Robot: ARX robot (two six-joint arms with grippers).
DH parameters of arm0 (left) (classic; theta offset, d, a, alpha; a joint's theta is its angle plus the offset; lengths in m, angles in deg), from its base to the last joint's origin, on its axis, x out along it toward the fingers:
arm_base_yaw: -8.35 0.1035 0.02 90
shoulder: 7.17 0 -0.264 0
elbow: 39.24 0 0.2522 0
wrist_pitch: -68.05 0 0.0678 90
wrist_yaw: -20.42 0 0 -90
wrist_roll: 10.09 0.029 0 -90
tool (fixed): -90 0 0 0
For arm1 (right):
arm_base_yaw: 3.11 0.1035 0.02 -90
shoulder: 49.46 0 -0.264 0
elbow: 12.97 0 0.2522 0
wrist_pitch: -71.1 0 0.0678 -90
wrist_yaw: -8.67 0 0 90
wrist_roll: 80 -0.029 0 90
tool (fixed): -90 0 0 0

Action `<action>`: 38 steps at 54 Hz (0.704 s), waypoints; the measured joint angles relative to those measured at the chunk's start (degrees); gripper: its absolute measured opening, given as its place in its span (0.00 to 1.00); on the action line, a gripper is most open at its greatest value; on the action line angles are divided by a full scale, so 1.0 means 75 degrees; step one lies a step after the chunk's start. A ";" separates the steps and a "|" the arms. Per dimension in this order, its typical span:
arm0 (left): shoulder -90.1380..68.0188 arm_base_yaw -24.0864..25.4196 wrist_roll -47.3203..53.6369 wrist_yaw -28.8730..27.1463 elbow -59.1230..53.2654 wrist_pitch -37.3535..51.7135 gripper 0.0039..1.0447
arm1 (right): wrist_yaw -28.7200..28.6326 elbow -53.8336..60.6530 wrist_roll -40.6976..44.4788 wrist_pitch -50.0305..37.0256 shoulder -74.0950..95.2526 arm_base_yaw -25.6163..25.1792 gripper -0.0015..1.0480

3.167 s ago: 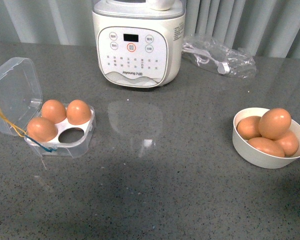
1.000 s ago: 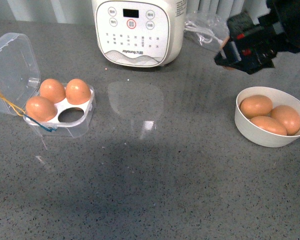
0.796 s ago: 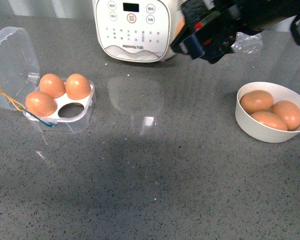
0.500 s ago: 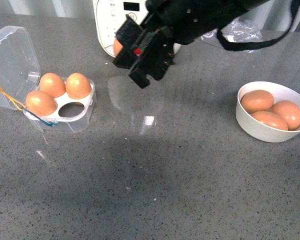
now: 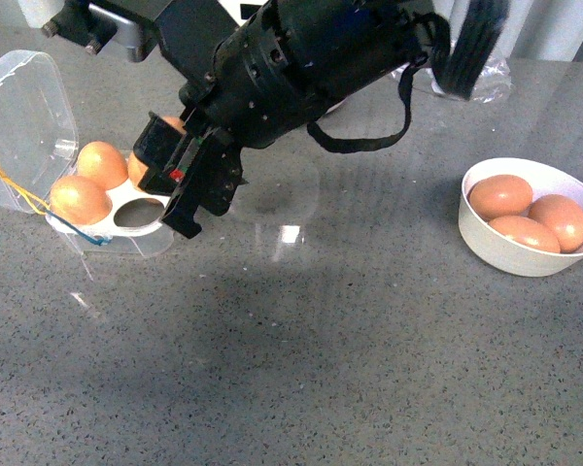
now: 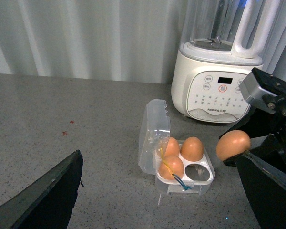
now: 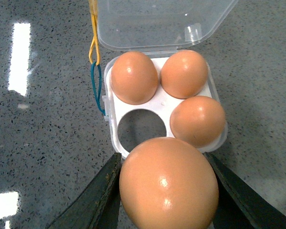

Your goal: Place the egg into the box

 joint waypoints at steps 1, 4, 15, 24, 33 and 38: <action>0.0000 0.0000 0.0000 0.0000 0.0000 0.0000 0.94 | -0.0003 -0.0017 -0.0015 0.0000 0.0023 0.0012 0.41; 0.0000 0.0000 -0.0003 0.0000 0.0000 0.0000 0.94 | -0.0020 -0.0131 -0.0070 0.0000 0.0160 0.0070 0.41; 0.0000 0.0000 0.0000 0.0000 0.0000 0.0000 0.94 | -0.0032 -0.0577 -0.0224 0.0076 0.0536 0.0245 0.41; 0.0000 0.0000 0.0000 0.0000 0.0000 0.0000 0.94 | 0.0020 -0.0854 -0.0306 0.0160 0.0769 0.0315 0.41; 0.0000 0.0000 0.0000 0.0000 0.0000 0.0000 0.94 | 0.0055 -0.0901 -0.0303 0.0166 0.0857 0.0356 0.41; 0.0000 0.0000 0.0000 0.0000 0.0000 0.0000 0.94 | 0.0137 -0.0965 -0.0277 0.0140 0.0892 0.0382 0.47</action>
